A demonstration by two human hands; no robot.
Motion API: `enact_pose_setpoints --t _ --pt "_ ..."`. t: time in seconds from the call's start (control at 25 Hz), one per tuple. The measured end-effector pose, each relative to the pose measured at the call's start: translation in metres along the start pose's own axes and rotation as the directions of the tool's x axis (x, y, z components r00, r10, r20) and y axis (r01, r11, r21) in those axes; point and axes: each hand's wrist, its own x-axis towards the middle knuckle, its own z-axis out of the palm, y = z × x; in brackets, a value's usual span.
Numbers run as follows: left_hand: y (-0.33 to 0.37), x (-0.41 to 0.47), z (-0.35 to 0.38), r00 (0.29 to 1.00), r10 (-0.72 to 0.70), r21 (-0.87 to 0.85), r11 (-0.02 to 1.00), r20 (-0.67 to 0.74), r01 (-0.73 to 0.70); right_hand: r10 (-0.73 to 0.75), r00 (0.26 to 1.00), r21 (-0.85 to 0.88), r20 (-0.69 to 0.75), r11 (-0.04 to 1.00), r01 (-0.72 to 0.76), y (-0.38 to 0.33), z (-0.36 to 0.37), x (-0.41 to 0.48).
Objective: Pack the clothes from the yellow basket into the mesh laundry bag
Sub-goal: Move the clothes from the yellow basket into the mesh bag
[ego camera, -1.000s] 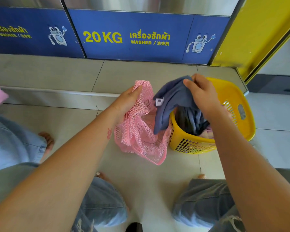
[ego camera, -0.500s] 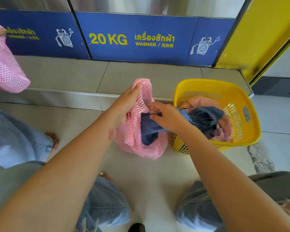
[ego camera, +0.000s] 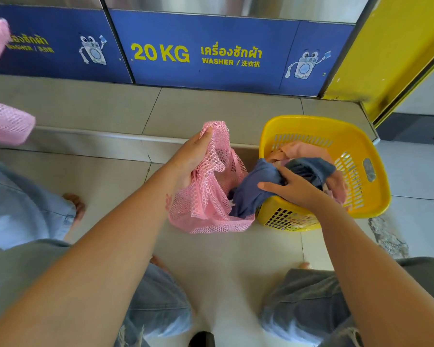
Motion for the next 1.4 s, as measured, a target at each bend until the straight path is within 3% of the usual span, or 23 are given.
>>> enact_pose_setpoints --t 0.16,0.24,0.36,0.44,0.52,0.6,0.72,0.8,0.96,1.04,1.16,1.28,1.4 --pt "0.002 -0.001 0.009 1.0 -0.014 -0.02 1.0 0.015 0.014 -0.046 0.999 -0.011 -0.011 0.999 0.045 -0.01 -0.007 0.001" --pt "0.004 -0.002 0.015 0.999 -0.01 -0.024 1.0 0.042 0.011 -0.093 0.984 -0.129 -0.15 0.989 0.073 -0.024 -0.011 -0.005" --pt "0.012 -0.007 0.022 0.994 0.002 -0.036 0.999 0.111 0.002 -0.219 0.874 -0.199 -0.434 0.969 0.144 -0.064 -0.025 -0.02" --pt "0.016 -0.006 0.02 0.991 0.03 -0.07 0.997 0.13 -0.021 -0.327 0.806 -0.244 -0.493 0.941 0.233 -0.097 -0.043 -0.029" --pt "0.017 -0.006 0.013 0.989 0.07 -0.128 0.99 0.13 -0.053 -0.421 0.787 -0.314 -0.451 0.9 0.301 -0.131 -0.055 -0.034" --pt "0.015 -0.007 0.003 0.993 0.072 -0.151 0.987 0.092 -0.057 -0.442 0.826 -0.387 -0.349 0.871 0.302 -0.153 -0.044 -0.027" --pt "0.004 -0.005 -0.012 0.999 0.045 -0.132 0.99 0.029 -0.041 -0.36 0.919 -0.47 -0.16 0.847 0.249 -0.144 0.013 -0.007" --pt "-0.007 -0.004 -0.02 1.0 -0.014 -0.085 0.996 -0.005 0.013 -0.329 0.941 -0.494 -0.078 0.833 0.25 -0.125 0.041 0.0" --pt "-0.019 -0.007 -0.024 0.998 -0.06 -0.073 0.996 -0.017 0.058 -0.398 0.884 -0.621 -0.247 0.765 0.17 -0.085 0.034 -0.001" --pt "-0.019 -0.008 -0.02 0.999 -0.053 -0.084 0.995 -0.008 0.052 -0.254 0.929 -0.603 -0.268 0.796 0.044 -0.061 0.02 0.0" --pt "-0.016 -0.007 -0.011 0.999 -0.038 -0.075 0.997 -0.011 0.037 -0.056 0.988 -0.41 -0.144 0.912 -0.008 -0.035 0.01 0.003" --pt "-0.012 -0.004 -0.008 0.999 -0.041 -0.031 0.999 -0.024 0.04 -0.097 0.979 -0.298 -0.181 0.954 0.04 -0.035 0.007 0.002" --pt "-0.007 -0.006 -0.003 0.999 -0.042 -0.043 0.998 -0.001 0.042 -0.167 0.963 -0.457 -0.213 0.888 0.053 -0.046 0.001 -0.003"
